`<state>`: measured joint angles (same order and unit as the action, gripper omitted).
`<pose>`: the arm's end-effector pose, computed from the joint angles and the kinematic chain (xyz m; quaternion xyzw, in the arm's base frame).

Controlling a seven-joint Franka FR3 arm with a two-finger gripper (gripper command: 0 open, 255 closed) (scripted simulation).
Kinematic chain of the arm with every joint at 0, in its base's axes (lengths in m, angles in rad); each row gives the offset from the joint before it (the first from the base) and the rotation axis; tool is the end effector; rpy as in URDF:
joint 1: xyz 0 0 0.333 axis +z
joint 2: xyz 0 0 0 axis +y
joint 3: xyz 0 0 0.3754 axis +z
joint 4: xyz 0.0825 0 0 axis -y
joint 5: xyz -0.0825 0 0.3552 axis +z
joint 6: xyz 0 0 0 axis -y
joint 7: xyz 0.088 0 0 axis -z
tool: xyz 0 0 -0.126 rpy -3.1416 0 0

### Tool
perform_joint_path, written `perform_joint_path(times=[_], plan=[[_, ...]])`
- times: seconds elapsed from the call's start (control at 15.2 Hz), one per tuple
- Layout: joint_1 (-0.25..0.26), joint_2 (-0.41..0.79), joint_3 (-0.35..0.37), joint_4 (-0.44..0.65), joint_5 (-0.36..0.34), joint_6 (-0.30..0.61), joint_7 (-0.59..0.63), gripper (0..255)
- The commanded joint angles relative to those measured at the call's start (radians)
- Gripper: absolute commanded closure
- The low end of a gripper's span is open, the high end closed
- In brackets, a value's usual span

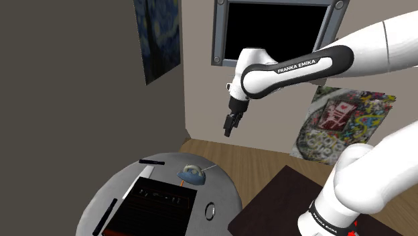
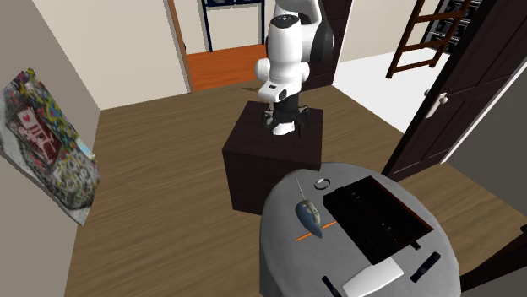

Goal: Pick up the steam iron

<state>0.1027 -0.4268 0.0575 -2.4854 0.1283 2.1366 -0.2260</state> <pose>0.3638 0.0685 0.4965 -0.9857 -0.1577 -0.0405 0.0421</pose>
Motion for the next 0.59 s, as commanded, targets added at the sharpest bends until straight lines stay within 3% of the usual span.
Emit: perform_joint_path(times=[0.0,0.53], plan=[[0.013,0.064,0.018,0.002,-0.003,0.064,-0.005,0],[0.050,0.351,0.084,0.061,-0.058,0.287,0.002,0]])
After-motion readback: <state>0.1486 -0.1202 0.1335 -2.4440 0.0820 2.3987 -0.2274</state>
